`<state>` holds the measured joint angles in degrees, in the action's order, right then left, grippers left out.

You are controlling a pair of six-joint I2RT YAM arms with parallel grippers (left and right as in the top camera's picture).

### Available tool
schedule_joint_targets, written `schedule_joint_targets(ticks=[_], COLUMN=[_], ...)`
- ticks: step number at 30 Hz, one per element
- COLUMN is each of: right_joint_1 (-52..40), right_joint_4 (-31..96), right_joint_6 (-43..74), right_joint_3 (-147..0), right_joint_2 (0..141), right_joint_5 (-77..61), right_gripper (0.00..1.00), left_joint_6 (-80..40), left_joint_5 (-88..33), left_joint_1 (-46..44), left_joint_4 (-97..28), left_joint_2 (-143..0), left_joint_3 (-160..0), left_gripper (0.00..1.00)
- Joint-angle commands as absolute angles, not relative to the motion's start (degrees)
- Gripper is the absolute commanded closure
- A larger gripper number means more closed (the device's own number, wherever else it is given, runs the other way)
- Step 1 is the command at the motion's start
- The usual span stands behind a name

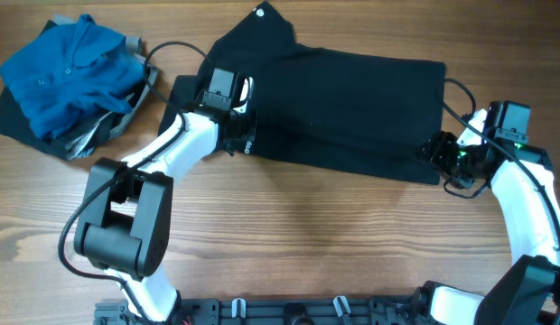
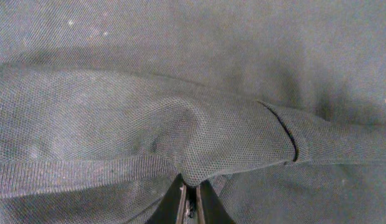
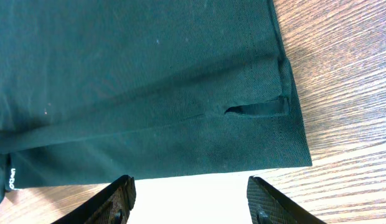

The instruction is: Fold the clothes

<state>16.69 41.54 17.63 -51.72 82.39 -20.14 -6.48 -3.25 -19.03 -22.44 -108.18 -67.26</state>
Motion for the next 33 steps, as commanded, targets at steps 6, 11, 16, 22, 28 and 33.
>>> schedule_joint_targets(ticks=[6,11,16,22,28,33], right_joint_1=[16.4,16.4,16.4,16.4,16.4,16.4], right_joint_4=[41.17,41.15,41.19,41.19,41.15,41.15], right_joint_6=[16.69,16.71,16.69,16.69,16.67,16.69], right_joint_3=[-51.03,-51.03,-51.03,-51.03,-51.03,-51.03], right_joint_2=[82.17,82.17,82.17,82.17,82.17,82.17], right_joint_5=[-21.02,-21.02,-21.02,-21.02,-20.99,-21.02], right_gripper=[0.38,0.38,0.38,0.38,0.38,0.38], left_joint_6=[-10.04,-9.8,-9.8,-9.43,-9.89,-9.89], left_joint_5=[-2.68,-2.66,-2.9,1.67,2.0,0.82], left_joint_1=[-19.75,-19.99,-20.1,-19.44,-16.58,-16.27], left_joint_4=[-8.05,-5.08,-12.6,-24.1,-28.95,-23.77], left_joint_2=[-108.64,-112.95,-105.82,-99.13,-106.52,-112.38], left_joint_3=[-68.27,-68.27,-68.29,-68.27,-68.25,-68.25], left_gripper=[0.95,0.6,0.49,0.53,0.96,0.96])
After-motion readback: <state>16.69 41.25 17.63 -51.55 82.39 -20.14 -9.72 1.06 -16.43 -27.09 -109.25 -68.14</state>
